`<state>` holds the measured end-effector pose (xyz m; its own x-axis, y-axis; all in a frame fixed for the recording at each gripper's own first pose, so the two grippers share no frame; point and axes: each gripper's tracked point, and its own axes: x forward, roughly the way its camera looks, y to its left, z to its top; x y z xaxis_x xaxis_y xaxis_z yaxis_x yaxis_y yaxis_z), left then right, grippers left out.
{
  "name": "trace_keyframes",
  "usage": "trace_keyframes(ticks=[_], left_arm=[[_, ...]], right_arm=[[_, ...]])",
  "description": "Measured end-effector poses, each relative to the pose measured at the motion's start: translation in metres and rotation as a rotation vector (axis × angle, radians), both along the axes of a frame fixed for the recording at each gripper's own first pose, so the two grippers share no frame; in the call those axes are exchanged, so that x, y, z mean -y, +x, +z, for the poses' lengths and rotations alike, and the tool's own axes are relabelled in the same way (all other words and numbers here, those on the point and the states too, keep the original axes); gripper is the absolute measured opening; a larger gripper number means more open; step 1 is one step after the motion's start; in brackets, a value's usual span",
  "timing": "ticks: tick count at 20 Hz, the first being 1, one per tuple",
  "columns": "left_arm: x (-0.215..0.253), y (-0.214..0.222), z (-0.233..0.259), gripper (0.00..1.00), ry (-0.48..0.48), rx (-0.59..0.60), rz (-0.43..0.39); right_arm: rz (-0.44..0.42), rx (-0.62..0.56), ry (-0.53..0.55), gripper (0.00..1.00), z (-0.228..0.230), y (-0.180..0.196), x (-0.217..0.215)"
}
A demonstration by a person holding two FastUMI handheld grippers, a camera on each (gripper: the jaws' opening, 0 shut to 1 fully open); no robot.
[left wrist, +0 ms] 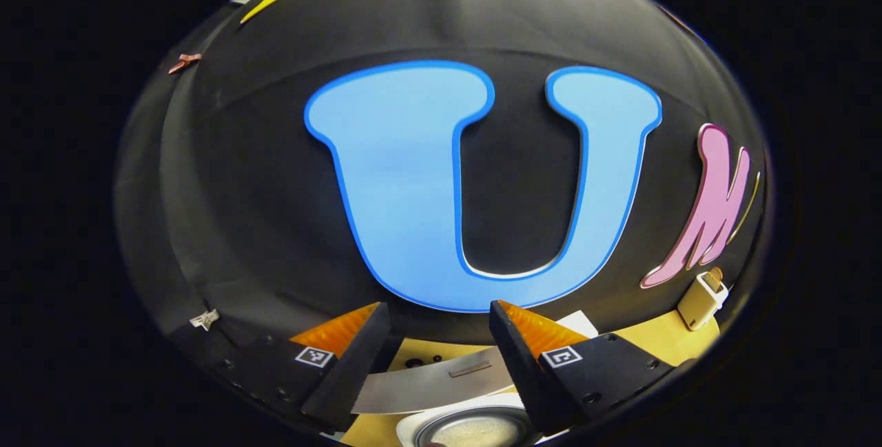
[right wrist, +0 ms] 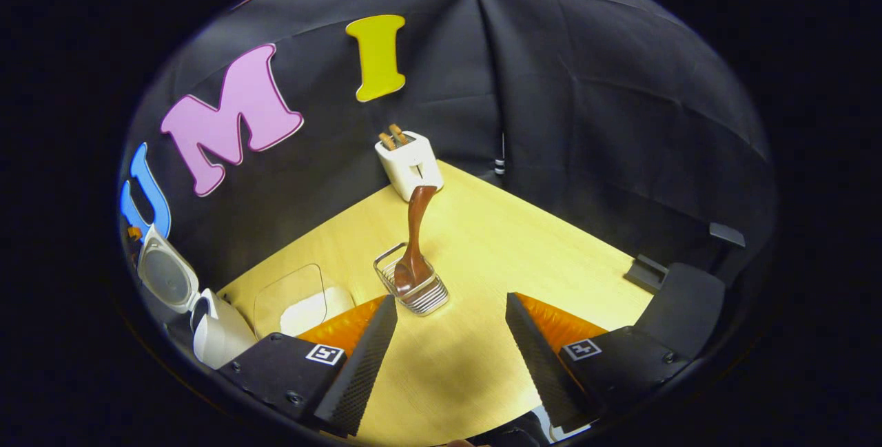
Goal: Close the left gripper, press the button to open the rice cooker; take a wooden spoon from the chopstick holder with the right hand, scoop a spoonful of rice and pour it into the rice cooker, then put the wooden spoon back into the chopstick holder.
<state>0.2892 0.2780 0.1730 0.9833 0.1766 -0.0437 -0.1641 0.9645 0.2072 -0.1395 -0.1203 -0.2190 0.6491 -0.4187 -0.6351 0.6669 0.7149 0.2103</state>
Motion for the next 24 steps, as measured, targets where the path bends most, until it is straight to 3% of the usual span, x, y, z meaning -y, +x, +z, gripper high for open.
trace_keyframes(ticks=[6,7,8,16,17,18,20,24], left_arm=[[0.006,-0.010,-0.022,0.97,-0.110,-0.057,0.001],[0.008,-0.014,-0.027,0.94,-0.132,-0.065,-0.004],[0.012,-0.020,-0.031,0.98,-0.143,-0.076,-0.007],[0.044,-0.087,-0.089,0.98,-0.205,-0.185,-0.011],[0.049,-0.096,-0.102,0.94,-0.222,-0.212,-0.015],[0.054,-0.104,-0.115,0.98,-0.246,-0.232,-0.014],[0.060,-0.118,-0.138,0.92,-0.274,-0.260,-0.013],[0.065,-0.132,-0.176,0.98,-0.254,-0.271,0.017]], right_arm=[[-0.006,0.014,0.007,0.99,0.000,0.012,0.010],[0.005,0.007,0.016,0.99,-0.005,0.015,0.008],[0.018,-0.005,0.022,0.99,-0.012,0.017,0.005],[0.157,-0.045,0.033,0.99,-0.038,0.041,-0.022],[0.184,-0.058,0.034,0.99,-0.040,0.042,-0.027],[0.200,-0.059,0.030,0.99,-0.040,0.043,-0.027],[0.214,-0.046,0.023,0.99,-0.036,0.050,-0.024],[0.242,-0.069,0.055,0.99,-0.049,0.053,-0.032]])
